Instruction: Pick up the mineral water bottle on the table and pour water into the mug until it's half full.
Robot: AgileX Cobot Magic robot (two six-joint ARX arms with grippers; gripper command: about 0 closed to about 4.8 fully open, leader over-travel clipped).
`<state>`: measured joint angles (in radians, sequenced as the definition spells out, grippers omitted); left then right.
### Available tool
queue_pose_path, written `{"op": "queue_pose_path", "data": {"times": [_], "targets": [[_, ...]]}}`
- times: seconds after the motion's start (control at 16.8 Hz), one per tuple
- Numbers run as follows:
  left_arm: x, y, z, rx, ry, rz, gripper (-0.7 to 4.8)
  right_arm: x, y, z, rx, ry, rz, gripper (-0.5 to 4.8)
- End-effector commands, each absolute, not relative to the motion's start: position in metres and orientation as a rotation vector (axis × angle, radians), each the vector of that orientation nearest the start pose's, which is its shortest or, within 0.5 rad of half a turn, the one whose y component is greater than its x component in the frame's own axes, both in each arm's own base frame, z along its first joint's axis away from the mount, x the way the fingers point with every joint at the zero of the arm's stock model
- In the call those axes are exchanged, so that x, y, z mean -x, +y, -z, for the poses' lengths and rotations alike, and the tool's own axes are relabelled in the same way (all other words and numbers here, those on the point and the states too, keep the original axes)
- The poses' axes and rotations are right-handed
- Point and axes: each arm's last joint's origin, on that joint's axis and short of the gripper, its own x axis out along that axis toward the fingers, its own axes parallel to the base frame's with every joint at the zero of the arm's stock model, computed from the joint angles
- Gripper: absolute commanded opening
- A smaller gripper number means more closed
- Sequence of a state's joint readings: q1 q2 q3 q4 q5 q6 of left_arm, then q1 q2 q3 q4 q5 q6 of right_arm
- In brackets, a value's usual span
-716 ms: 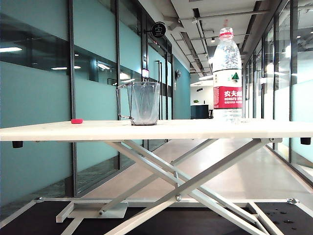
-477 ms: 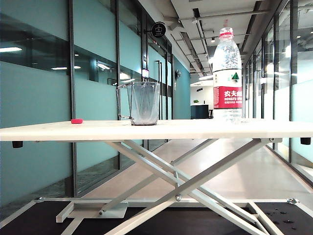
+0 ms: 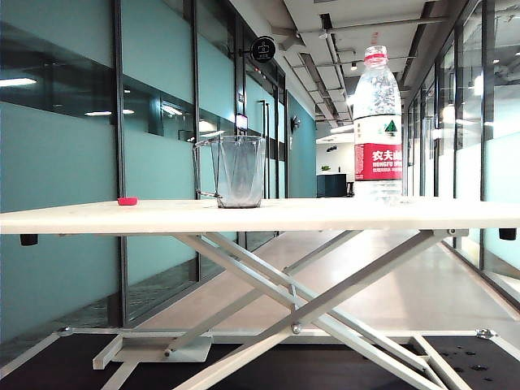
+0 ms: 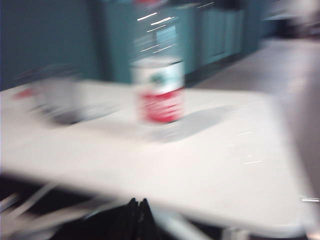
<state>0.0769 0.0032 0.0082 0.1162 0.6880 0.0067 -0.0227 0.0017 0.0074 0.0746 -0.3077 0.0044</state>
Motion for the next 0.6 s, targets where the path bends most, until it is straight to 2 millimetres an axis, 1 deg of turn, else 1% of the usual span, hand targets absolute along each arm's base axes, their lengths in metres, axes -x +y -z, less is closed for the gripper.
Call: {"op": "queue_pose_path", "data": {"times": [0.06, 0.12, 0.18, 0.24, 0.36, 0.42, 0.54, 0.6], "targets": [[-0.089, -0.015, -0.178, -0.074, -0.129, 0.749, -0.05, -0.094, 0.011, -0.17, 0.007, -0.057, -0.441, 0.22], [-0.089, -0.015, -0.178, -0.074, -0.129, 0.747, -0.05, -0.094, 0.011, -0.172, 0.012, -0.073, -0.445, 2.44], [-0.089, -0.014, -0.178, -0.074, -0.129, 0.744, -0.05, -0.095, 0.01, -0.173, 0.013, -0.089, -0.416, 4.35], [-0.089, -0.014, -0.178, -0.074, -0.129, 0.744, -0.05, -0.095, 0.01, -0.174, 0.011, -0.099, -0.397, 4.54], [-0.089, -0.014, -0.178, -0.072, -0.128, 0.725, -0.05, -0.094, 0.011, -0.179, -0.026, -0.141, -0.383, 4.58], [-0.09, -0.013, -0.177, -0.067, -0.122, 0.699, -0.05, -0.094, 0.013, -0.182, -0.026, -0.167, -0.383, 4.79], [-0.091, -0.011, -0.174, -0.049, -0.09, 0.615, -0.05, -0.093, 0.016, -0.186, -0.03, -0.215, -0.366, 4.79], [-0.092, -0.011, -0.173, -0.042, -0.074, 0.608, -0.05, -0.093, 0.017, -0.186, -0.034, -0.213, -0.346, 4.79]]}}
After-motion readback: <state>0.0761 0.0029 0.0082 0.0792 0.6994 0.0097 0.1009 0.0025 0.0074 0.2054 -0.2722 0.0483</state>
